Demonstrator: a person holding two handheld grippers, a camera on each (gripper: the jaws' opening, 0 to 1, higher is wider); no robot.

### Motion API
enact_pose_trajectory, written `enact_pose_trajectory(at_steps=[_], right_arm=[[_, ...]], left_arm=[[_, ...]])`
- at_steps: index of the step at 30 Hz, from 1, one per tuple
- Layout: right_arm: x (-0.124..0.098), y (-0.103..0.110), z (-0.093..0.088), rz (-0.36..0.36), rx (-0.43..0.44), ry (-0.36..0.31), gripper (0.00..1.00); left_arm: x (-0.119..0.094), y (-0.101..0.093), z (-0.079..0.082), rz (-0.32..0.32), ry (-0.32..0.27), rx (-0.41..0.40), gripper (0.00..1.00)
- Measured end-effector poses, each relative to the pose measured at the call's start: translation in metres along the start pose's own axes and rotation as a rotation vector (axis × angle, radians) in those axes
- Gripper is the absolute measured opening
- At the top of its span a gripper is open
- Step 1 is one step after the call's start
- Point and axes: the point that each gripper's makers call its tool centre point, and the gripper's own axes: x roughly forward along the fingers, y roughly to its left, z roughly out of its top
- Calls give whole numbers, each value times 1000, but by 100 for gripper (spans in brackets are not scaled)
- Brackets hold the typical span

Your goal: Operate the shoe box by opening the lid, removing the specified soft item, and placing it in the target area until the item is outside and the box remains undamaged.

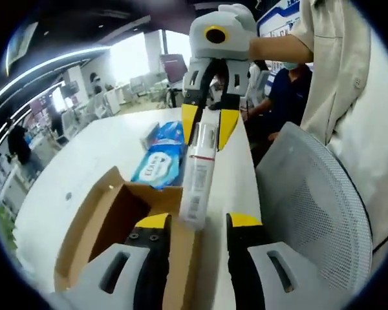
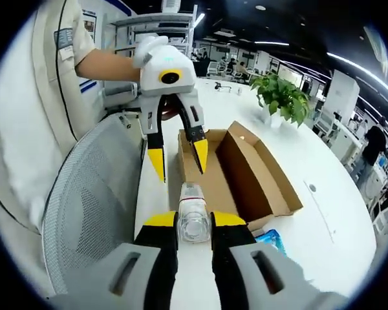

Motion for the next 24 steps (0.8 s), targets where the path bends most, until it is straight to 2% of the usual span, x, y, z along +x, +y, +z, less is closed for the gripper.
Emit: enact_pose_trajectory(at_steps=[13, 24], right_arm=[[-35, -59, -12, -55, -64, 95, 16], [-52, -107, -24, -77, -113, 213, 16]], left_arm=[[-23, 24, -10, 157, -74, -139, 55], [-44, 39, -22, 261, -82, -201, 74]])
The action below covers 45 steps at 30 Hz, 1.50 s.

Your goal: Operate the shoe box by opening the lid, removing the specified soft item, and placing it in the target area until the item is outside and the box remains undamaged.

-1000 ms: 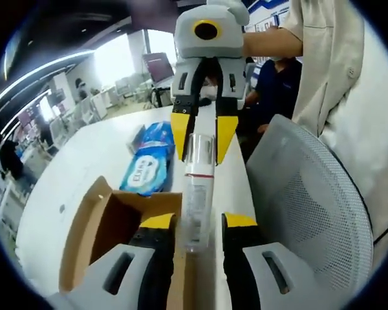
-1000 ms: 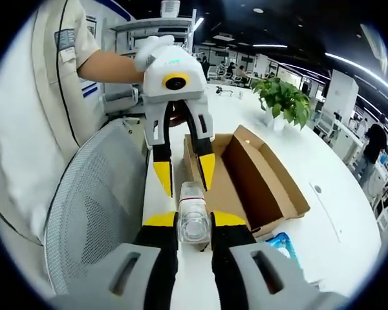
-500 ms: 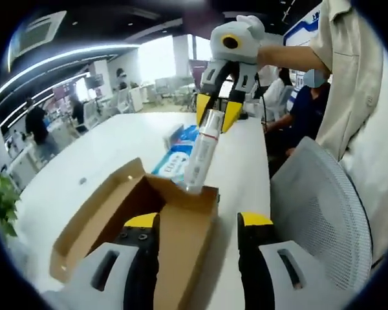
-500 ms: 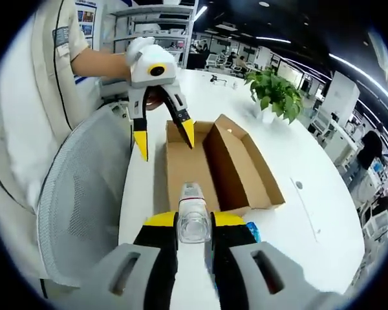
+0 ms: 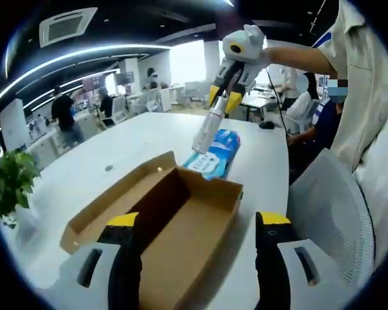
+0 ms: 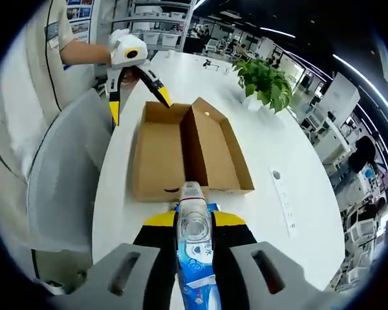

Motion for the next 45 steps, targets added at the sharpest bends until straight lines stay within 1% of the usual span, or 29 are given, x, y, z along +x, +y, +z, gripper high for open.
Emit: enact_pose_trajectory(at_steps=[7, 9, 12, 17, 21, 25, 26, 31, 33, 37, 45], right_arm=[[3, -26, -19, 9, -23, 87, 16], [5, -33, -24, 7, -31, 111, 16], [9, -44, -33, 12, -29, 147, 16], [20, -61, -48, 28, -33, 215, 16], [29, -69, -56, 43, -40, 259, 16], [38, -79, -64, 55, -35, 297, 16], [41, -81, -67, 60, -35, 314, 16], [52, -88, -75, 78, -49, 362, 16], [56, -88, -79, 97, -46, 383, 16], [64, -90, -84, 112, -50, 406, 16], [80, -92, -94, 143, -36, 455, 17]], left_arm=[[-13, 10, -6, 48, -2, -31, 81], [-17, 11, -8, 62, 4, -39, 84], [-21, 13, -11, 73, 11, -49, 91], [-31, 18, -14, 110, 8, -76, 95], [-36, 22, -17, 140, 3, -93, 100], [-40, 24, -19, 153, 5, -107, 100], [-41, 25, -20, 161, 8, -111, 100], [-48, 29, -25, 186, 12, -130, 100], [-50, 30, -27, 198, 15, -137, 100], [-54, 34, -33, 212, 29, -144, 100], [-58, 41, -38, 239, 32, -169, 100]])
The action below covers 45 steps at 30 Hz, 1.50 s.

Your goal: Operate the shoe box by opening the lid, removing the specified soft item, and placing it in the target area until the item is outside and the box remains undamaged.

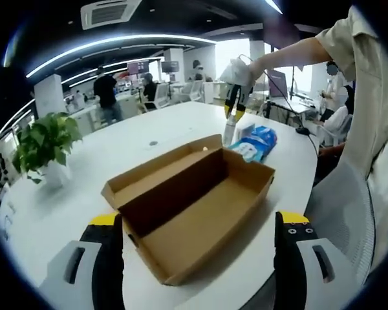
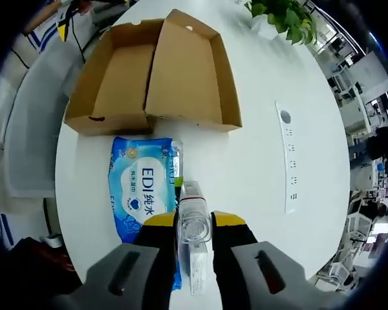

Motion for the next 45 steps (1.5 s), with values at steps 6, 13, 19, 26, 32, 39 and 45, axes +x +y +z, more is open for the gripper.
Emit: enact_pose_trajectory(at_steps=[6, 13, 19, 26, 32, 39, 45], right_arm=[[12, -2, 1, 21, 10, 20, 17], [17, -3, 2, 36, 24, 51, 17], [18, -3, 3, 52, -6, 80, 17], [19, -6, 4, 47, -16, 81, 18], [17, -9, 4, 36, -8, 72, 21], [11, -9, 7, 22, 15, 47, 26], [10, -5, 10, 20, 6, 32, 18]], left_arm=[[1, 0, -6, 5, 12, -13, 100], [1, 2, -12, 12, 21, -28, 100], [1, 4, -15, 17, 28, -40, 98], [-2, 10, -21, 37, 35, -55, 96], [-4, 18, -27, 69, 48, -80, 89], [-6, 27, -32, 126, 72, -110, 75], [-7, 32, -37, 159, 96, -123, 64]])
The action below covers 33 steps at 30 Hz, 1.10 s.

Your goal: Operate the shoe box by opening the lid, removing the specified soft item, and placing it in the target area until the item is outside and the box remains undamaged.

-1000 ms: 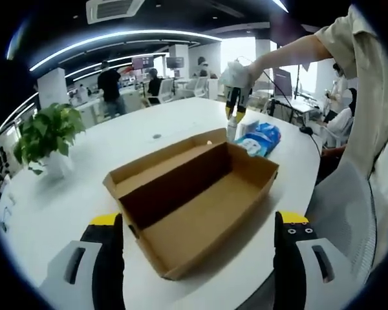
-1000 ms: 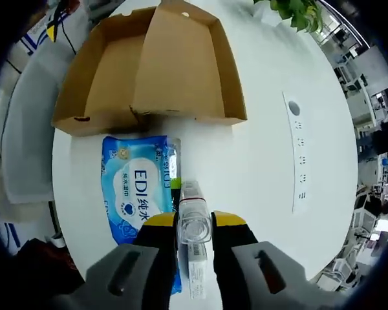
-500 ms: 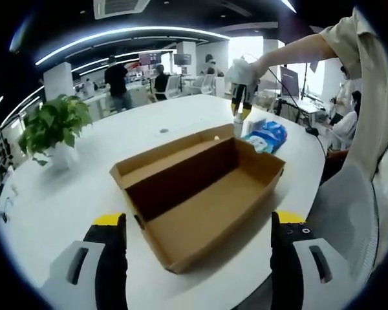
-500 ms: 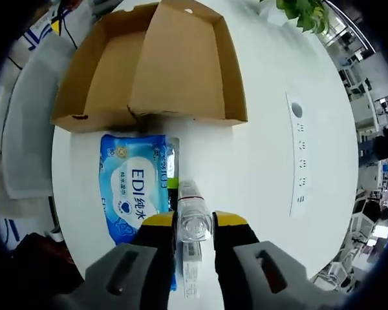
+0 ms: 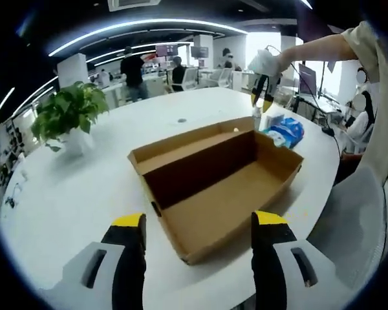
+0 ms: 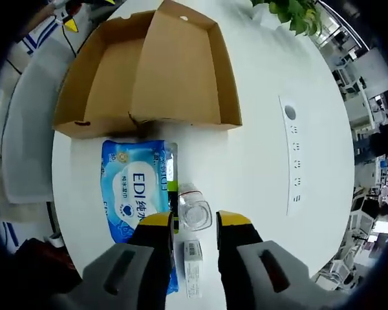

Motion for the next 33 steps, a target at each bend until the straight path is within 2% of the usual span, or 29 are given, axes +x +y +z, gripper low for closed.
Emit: enact_pose_trajectory(at_steps=[13, 23, 28, 33], right_arm=[[1, 0, -2, -6, 104, 0, 17], [-3, -2, -2, -23, 117, -13, 26], [-11, -6, 5, -48, 123, -50, 29], [-19, -11, 19, -67, 165, -116, 29]], left_arm=[[2, 5, -11, 24, 25, -45, 56], [2, 11, -13, 45, 31, -69, 50], [1, 15, -15, 64, 40, -93, 46], [3, 22, -22, 87, 65, -124, 38]])
